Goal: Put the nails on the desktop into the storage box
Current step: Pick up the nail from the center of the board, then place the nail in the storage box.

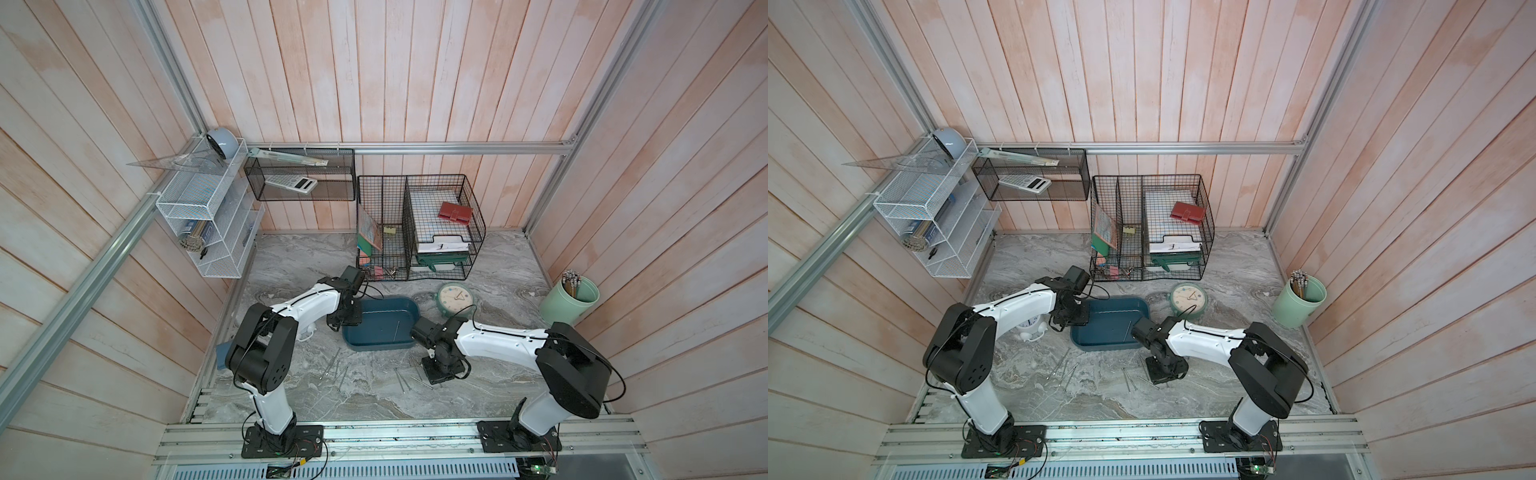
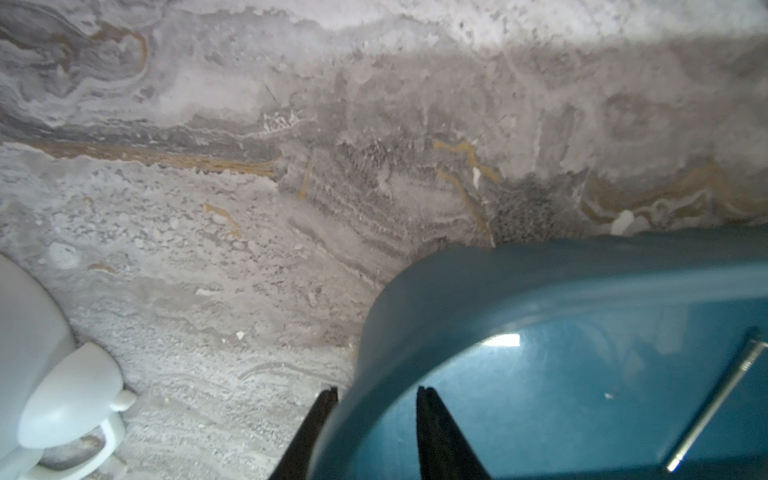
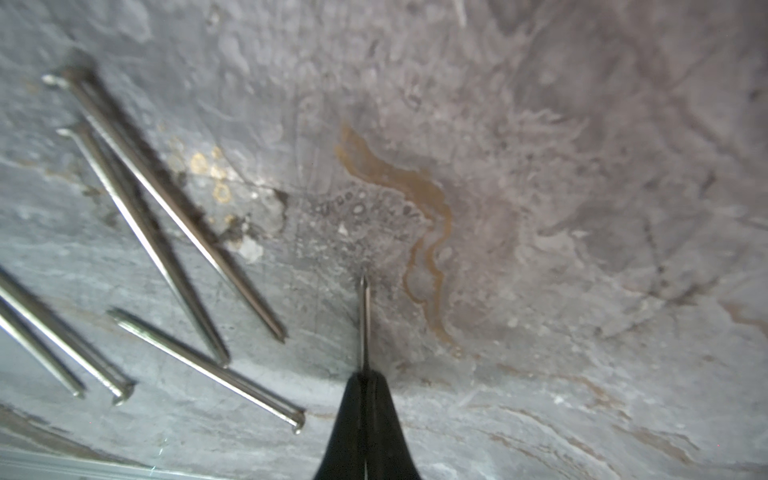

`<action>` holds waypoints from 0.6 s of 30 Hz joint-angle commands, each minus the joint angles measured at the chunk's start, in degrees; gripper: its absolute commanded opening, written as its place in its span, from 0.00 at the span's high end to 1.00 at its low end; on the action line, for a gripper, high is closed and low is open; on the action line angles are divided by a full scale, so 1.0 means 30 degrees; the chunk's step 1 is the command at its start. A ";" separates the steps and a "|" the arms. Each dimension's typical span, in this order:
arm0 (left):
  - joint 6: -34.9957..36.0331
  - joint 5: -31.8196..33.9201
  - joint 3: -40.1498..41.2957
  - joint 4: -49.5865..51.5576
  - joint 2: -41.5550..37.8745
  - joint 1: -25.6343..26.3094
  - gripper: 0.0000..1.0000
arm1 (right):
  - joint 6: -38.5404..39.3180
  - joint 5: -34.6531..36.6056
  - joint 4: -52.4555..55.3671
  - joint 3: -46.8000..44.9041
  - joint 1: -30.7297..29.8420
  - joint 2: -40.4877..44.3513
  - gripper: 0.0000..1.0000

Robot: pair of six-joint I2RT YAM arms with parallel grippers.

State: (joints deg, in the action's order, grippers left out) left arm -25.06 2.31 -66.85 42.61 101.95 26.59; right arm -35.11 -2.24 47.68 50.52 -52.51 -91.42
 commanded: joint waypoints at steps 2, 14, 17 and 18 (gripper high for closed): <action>0.0173 -0.0065 -0.0238 -0.0134 0.0407 0.0028 0.64 | 0.0561 0.1107 0.2510 0.0568 0.0117 0.2175 1.00; 0.0108 0.0048 -0.0242 -0.0251 0.0661 -0.0224 0.64 | 0.1853 0.1998 0.2140 0.6696 0.0354 0.2055 1.00; 0.0076 0.0169 -0.0282 -0.0315 0.0719 -0.0504 0.64 | 0.2378 0.0857 0.1124 0.8171 0.1028 0.0342 1.00; 0.0061 0.0171 -0.0293 -0.0306 0.0710 -0.0564 0.64 | 0.2669 0.0266 0.0989 0.8738 0.1200 -0.0281 1.00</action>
State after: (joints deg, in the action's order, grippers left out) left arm -25.06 2.31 -66.85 42.50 103.50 25.71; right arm -29.65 0.73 53.56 73.49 -50.50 -88.12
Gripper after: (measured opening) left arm 0.358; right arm 0.051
